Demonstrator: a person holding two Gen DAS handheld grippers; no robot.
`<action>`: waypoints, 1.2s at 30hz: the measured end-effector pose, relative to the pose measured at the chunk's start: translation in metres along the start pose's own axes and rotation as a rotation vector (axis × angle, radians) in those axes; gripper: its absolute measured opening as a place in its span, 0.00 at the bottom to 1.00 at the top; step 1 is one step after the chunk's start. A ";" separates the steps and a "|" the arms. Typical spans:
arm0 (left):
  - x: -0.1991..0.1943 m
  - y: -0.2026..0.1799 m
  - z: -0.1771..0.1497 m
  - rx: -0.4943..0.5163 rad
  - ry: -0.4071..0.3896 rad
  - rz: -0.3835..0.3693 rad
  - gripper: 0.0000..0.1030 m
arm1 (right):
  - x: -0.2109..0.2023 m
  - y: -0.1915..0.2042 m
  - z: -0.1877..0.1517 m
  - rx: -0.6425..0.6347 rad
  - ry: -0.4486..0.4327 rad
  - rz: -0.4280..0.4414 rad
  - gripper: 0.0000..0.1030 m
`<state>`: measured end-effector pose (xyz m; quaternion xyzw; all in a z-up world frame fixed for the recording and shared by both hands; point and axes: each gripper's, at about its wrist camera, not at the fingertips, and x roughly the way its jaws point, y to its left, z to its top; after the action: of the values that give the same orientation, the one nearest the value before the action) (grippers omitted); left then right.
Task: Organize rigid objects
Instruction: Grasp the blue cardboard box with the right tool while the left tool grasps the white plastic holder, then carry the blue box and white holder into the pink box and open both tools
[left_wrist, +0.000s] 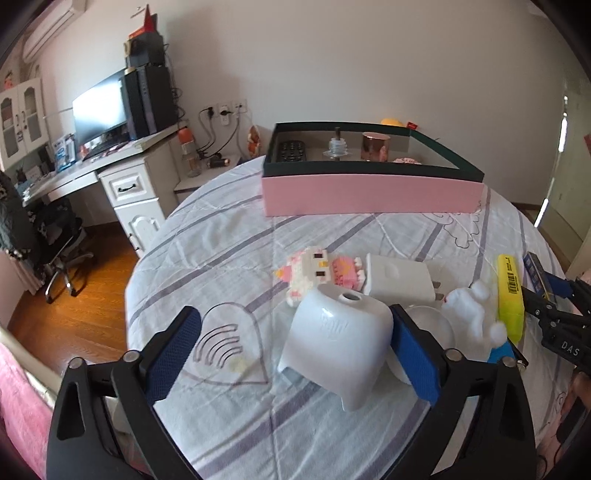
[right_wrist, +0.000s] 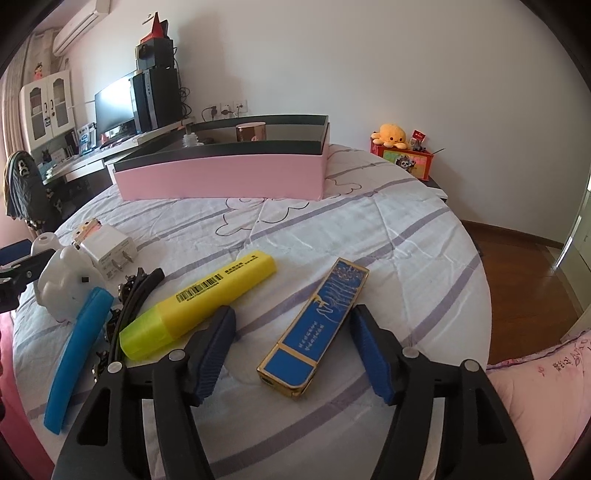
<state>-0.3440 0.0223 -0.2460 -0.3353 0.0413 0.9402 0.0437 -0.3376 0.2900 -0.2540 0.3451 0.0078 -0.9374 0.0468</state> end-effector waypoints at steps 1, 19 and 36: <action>0.002 -0.001 0.000 -0.003 -0.003 -0.025 0.89 | 0.001 0.000 0.001 0.002 0.001 -0.004 0.64; 0.004 -0.005 -0.015 0.051 0.065 -0.137 0.58 | 0.000 -0.012 0.008 0.022 0.026 0.051 0.21; -0.014 0.002 -0.008 0.043 0.010 -0.140 0.52 | -0.009 -0.012 0.007 0.037 0.006 0.083 0.20</action>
<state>-0.3286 0.0190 -0.2435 -0.3412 0.0381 0.9320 0.1160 -0.3368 0.3025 -0.2430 0.3486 -0.0238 -0.9336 0.0790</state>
